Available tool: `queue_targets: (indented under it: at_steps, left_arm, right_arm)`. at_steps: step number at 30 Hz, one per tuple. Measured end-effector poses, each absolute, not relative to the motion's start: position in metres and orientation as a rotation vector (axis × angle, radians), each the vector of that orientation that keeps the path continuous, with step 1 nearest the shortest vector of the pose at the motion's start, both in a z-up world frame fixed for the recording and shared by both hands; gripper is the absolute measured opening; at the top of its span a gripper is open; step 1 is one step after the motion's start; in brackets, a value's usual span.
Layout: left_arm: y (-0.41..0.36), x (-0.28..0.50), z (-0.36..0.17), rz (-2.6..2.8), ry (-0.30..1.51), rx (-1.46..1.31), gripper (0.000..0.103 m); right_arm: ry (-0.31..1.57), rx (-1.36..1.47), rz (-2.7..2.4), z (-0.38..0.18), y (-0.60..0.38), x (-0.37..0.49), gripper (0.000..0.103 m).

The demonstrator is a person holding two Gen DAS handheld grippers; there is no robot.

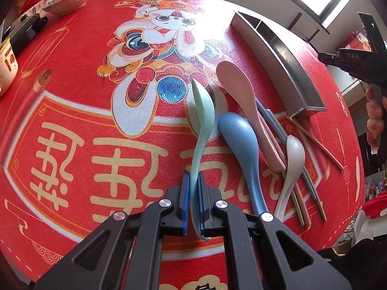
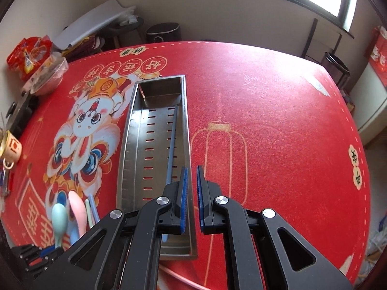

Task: Organize utensils
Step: 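Lower the blue chopstick into the steel tray and open the right gripper, then carry the green spoon into the steel tray and open the left gripper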

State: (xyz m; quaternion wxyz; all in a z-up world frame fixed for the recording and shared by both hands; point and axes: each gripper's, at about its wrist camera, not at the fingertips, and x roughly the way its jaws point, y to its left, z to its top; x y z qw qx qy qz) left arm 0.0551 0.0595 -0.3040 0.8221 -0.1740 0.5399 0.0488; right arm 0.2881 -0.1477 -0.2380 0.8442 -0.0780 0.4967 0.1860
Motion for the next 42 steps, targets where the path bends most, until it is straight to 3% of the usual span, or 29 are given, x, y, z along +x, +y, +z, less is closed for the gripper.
queue_targets:
  at_steps: [20, 21, 23, 24, 25, 38, 40, 42]
  left_arm:
    - [0.058, 0.077, -0.267, 0.143, 1.07, -0.438, 0.006]
    - [0.057, 0.08, -0.263, 0.14, 1.065, -0.441, 0.006]
    - [0.052, 0.087, -0.256, 0.128, 1.057, -0.439, 0.006]
    - [0.049, 0.092, -0.252, 0.119, 1.052, -0.434, 0.006]
    - [0.045, 0.098, -0.249, 0.109, 1.049, -0.428, 0.006]
    - [-0.037, 0.227, -0.25, -0.023, 1.071, -0.384, 0.006]
    - [-0.045, 0.245, -0.259, -0.016, 1.103, -0.397, 0.006]
    - [-0.05, 0.258, -0.268, -0.002, 1.128, -0.401, 0.006]
  right_arm:
    - [1.076, -0.141, 0.373, -0.25, -0.194, 0.279, 0.009]
    - [1.077, -0.137, 0.374, -0.25, -0.196, 0.279, 0.012]
    - [1.072, -0.126, 0.373, -0.251, -0.199, 0.279, 0.029]
    - [1.064, -0.119, 0.373, -0.251, -0.201, 0.278, 0.044]
    - [1.053, -0.112, 0.373, -0.25, -0.203, 0.277, 0.051]
    - [1.085, 0.029, 0.404, -0.245, -0.249, 0.274, 0.072]
    - [1.084, 0.04, 0.39, -0.243, -0.26, 0.272, 0.088]
    - [1.077, 0.059, 0.387, -0.241, -0.271, 0.269, 0.088]
